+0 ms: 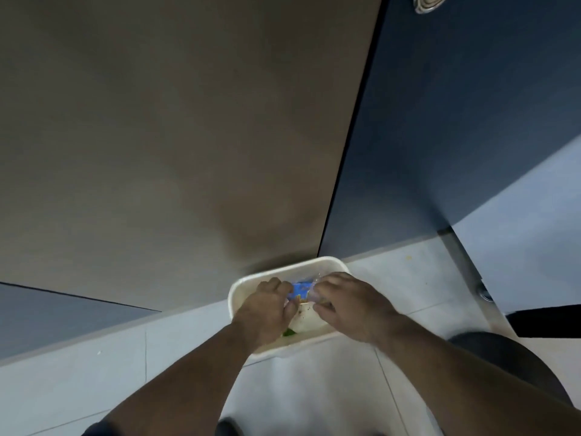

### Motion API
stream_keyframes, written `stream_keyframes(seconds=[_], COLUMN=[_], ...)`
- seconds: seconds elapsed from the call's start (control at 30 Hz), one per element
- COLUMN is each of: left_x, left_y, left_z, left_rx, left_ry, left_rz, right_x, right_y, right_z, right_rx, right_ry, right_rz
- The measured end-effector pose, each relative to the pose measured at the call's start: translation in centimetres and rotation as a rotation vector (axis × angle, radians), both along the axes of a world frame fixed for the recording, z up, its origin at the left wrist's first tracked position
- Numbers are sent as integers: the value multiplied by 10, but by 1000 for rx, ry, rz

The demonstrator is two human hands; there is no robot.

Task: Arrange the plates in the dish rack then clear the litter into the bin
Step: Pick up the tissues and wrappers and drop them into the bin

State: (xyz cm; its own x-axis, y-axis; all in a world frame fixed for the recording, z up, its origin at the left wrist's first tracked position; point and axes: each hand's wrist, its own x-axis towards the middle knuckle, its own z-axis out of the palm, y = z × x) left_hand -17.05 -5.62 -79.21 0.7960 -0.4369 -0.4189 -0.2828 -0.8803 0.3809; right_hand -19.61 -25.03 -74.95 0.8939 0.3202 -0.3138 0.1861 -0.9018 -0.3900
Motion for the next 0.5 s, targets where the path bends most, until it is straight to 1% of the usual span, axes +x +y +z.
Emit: stream_keyframes(seconds=[0.1, 0.17, 0.23, 0.3, 0.37, 0.5], left_x=[2, 2, -1, -6, -15, -32], left_y=[-12, -14, -11, -5, 3, 17], left_z=[-3, 11, 40, 81, 131, 249], left_rx=[149, 175, 170, 121, 17, -133], left_ry=[8, -16, -69, -131, -200, -342], left_rz=[-47, -61, -85, -87, -66, -52], right_x=[-2, -4, -9, -14, -20, -27], right_y=[-6, -6, -6, -6, -8, -7], right_z=[24, 41, 62, 92, 125, 209], right_rx=[-11, -20, -38, -50, -47, -45], right_ry=[4, 5, -5, -26, -61, -132], right_rz=[-31, -49, -56, -71, -80, -109])
